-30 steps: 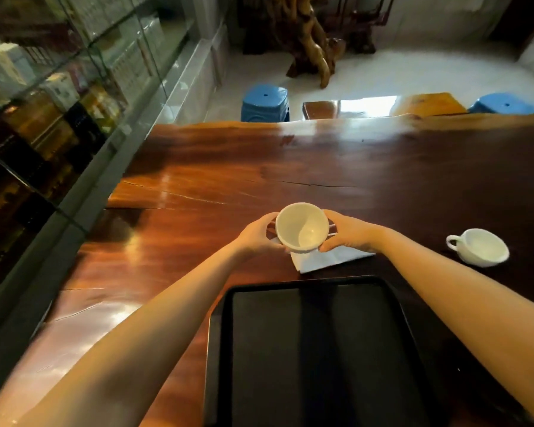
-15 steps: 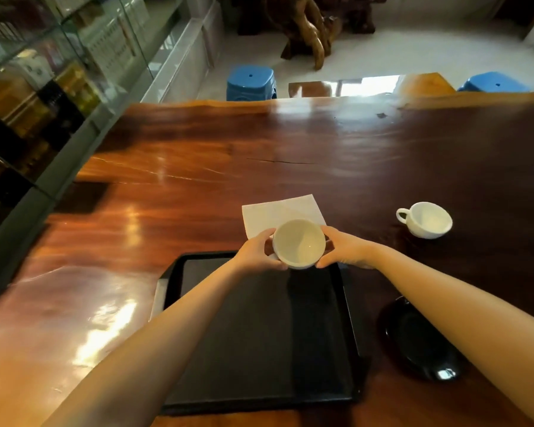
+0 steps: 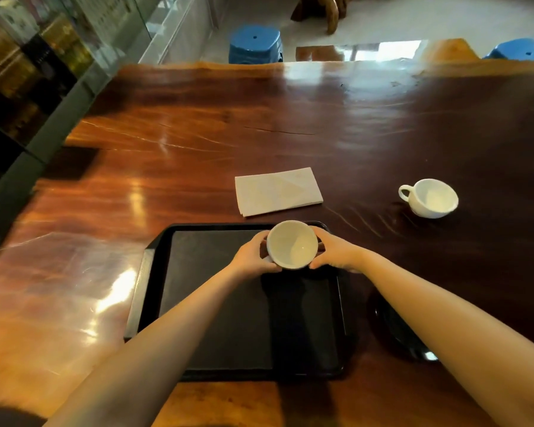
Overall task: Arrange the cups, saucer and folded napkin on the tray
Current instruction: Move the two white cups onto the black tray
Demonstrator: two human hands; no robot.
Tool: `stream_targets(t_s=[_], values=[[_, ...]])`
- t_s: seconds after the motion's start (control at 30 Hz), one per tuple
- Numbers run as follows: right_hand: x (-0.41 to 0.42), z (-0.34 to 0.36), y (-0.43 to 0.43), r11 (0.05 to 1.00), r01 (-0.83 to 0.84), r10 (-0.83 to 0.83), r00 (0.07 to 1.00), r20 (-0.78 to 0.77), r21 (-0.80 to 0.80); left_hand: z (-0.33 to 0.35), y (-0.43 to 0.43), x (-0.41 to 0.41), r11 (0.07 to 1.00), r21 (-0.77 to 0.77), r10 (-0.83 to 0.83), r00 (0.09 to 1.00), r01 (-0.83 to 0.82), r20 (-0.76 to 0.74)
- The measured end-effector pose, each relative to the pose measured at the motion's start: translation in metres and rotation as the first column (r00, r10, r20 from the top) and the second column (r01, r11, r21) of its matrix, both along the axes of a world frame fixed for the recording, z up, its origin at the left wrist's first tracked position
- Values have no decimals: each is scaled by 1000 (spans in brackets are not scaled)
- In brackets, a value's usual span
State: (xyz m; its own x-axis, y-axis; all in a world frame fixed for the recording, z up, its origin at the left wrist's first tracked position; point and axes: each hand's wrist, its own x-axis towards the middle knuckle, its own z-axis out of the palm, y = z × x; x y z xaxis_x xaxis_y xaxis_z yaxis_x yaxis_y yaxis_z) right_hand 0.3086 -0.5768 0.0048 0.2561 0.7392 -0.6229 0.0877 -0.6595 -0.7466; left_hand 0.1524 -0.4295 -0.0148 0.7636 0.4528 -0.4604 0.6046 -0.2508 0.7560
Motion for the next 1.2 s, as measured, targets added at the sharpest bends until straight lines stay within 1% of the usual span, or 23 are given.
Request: stream_targets(t_s=[0.3, 0.47, 0.67, 0.77, 0.9, 1.0, 1.1, 1.2], values=[[5, 4, 0, 999, -6, 8, 1000, 25, -54, -2, -8, 8, 1000, 7, 20, 1000, -20, -8], [5, 5, -4, 998, 36, -33, 998, 57, -48, 1, -10, 14, 1000, 20, -9, 999, 10, -35], [0, 8, -4, 991, 120, -108, 977, 183, -53, 7, -13, 22, 1000, 11, -9, 999, 9, -45], [-3, 10, -4, 985, 140, -105, 949, 297, -98, 10, -16, 25, 1000, 26, -15, 998, 17, -65], [-3, 20, -6, 971, 153, -71, 920, 385, -185, 20, -14, 26, 994, 79, -64, 984, 79, -169], [0, 34, -11, 965, 157, -55, 905, 421, -211, 33, -9, 24, 972, 132, -149, 946, 193, -288], [2, 52, -18, 956, 148, -31, 909, 416, -252, 52, 0, 26, 949, 171, -185, 909, 264, -374], [1, 77, -25, 953, 126, -12, 923, 384, -274, 77, 9, 28, 901, 230, -251, 875, 367, -413]])
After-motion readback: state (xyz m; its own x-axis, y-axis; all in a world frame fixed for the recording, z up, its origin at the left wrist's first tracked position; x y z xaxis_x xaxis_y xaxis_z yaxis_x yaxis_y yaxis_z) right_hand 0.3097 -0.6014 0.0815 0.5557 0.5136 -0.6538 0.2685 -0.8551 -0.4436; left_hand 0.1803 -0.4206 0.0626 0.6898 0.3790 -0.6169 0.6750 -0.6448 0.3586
